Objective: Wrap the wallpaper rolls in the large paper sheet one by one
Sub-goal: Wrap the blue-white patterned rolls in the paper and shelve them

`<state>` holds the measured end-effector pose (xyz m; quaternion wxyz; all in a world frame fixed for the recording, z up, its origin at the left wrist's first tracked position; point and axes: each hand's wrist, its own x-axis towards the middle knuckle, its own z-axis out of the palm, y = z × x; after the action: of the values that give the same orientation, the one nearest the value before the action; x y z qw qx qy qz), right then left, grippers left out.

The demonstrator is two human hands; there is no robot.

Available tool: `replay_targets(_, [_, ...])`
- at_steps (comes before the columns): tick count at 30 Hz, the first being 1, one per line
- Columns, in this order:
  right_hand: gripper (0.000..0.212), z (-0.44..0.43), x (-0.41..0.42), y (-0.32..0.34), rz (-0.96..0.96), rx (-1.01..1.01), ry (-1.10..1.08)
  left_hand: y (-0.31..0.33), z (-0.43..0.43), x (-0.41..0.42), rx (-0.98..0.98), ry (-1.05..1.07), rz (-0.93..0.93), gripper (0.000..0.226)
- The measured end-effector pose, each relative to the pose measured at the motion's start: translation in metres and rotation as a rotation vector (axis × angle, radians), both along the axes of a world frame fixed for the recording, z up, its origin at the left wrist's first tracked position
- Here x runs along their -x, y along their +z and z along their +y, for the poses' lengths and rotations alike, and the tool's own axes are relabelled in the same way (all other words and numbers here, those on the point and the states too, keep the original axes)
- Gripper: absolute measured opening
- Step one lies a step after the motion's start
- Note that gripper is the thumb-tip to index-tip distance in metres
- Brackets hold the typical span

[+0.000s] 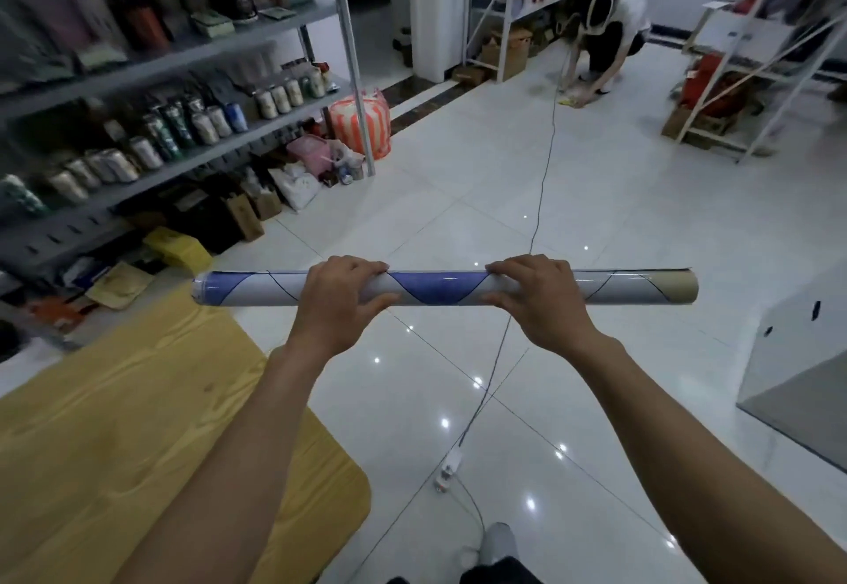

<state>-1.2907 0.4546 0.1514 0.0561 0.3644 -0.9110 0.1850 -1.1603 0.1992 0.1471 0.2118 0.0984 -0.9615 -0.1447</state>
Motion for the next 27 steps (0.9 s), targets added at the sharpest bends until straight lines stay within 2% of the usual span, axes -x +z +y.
replay_targets(14, [0.035, -0.078, 0.158, 0.024, 0.041, 0.026, 0.192, 0.021, -0.055, 0.113, 0.011, 0.157, 0.031, 0.046])
replay_targets(18, [0.037, -0.132, 0.199, 0.026, 0.051, 0.031, 0.22, 0.022, -0.106, 0.149, 0.021, 0.181, 0.048, 0.054])
replay_targets(27, [0.042, -0.325, 0.282, 0.038, 0.049, 0.051, 0.287, 0.031, -0.286, 0.219, 0.003, 0.253, 0.038, 0.048])
